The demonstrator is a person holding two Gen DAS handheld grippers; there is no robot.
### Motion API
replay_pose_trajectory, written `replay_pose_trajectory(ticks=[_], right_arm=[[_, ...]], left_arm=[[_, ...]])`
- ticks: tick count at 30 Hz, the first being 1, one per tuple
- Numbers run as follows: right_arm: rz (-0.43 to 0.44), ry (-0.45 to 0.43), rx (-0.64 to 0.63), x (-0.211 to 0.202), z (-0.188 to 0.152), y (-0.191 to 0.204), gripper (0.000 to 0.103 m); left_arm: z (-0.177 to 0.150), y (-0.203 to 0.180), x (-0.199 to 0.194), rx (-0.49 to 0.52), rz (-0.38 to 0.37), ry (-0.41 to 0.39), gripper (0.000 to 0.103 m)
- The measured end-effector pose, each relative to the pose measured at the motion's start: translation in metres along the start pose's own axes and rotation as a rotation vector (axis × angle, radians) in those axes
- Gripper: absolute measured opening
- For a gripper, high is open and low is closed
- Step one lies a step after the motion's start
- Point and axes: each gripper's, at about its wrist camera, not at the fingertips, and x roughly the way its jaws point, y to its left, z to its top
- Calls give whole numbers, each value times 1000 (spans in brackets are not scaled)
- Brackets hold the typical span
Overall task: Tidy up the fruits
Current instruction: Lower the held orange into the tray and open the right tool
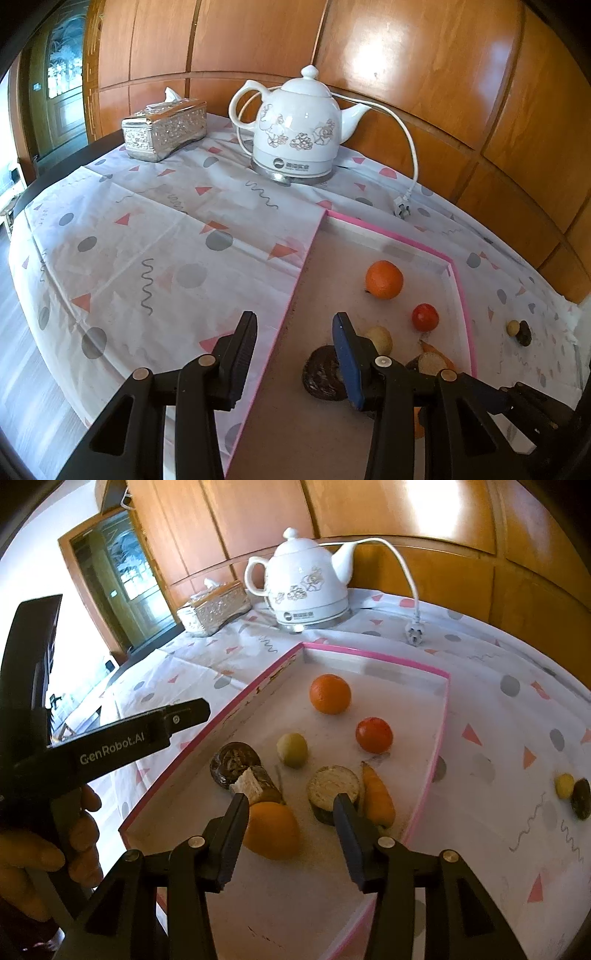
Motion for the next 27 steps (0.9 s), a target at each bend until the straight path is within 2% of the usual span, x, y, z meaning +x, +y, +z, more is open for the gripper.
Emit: replay_pose_trajectory(ticks=[7,27], right_arm=[[-4,-52,93,-20,-6,-18,48],[-146,-113,278,-55,-33,-92,48]], left_arm=[[-5,-19,-4,49,-27,3,43],[-19,-75,-12,197,-102,19,43]])
